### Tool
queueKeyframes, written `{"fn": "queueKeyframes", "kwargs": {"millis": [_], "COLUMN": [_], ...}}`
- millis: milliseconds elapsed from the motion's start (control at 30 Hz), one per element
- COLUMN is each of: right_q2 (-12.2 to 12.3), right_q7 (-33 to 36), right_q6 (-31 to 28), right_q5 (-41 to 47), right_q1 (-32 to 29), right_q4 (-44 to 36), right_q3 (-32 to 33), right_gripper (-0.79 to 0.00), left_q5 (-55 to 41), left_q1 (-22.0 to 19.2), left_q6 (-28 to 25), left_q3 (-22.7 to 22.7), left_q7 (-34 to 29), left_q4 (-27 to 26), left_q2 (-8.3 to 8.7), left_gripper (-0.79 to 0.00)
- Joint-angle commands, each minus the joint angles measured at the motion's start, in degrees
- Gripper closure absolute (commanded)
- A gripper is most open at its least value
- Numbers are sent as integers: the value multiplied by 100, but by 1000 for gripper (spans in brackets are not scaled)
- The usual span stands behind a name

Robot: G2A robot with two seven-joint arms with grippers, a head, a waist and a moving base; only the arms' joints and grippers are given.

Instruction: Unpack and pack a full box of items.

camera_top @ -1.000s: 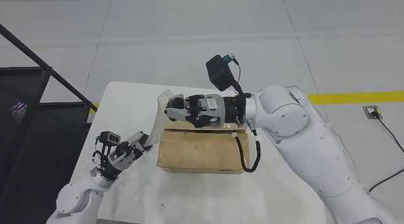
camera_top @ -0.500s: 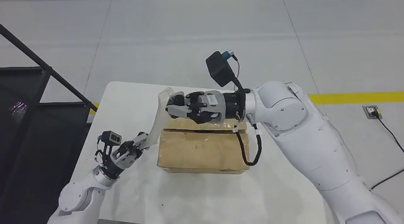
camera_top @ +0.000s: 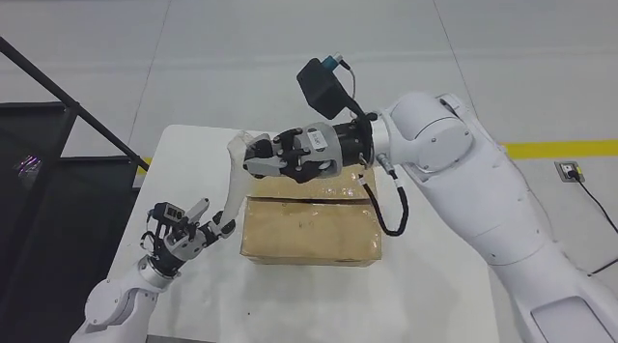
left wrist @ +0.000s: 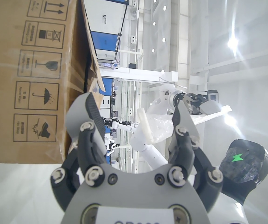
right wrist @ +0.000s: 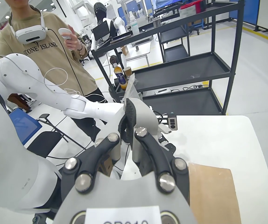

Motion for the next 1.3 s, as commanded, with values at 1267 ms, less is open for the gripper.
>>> {"fn": "queueKeyframes", "kwargs": {"millis": [1267], "right_q2": [203], "right_q7": [-1141], "right_q6": [-1127], "right_q5": [-417], "right_q1": [800], "right_q4": [157], "right_q3": [-1060], "right_gripper": [0], "left_q5": [527], "left_q1": [-592], "left_q6": [437], "left_q3": [75], "left_q7": [-789], "left_q4": [317], "left_q2": [78], "left_gripper": [-785]}}
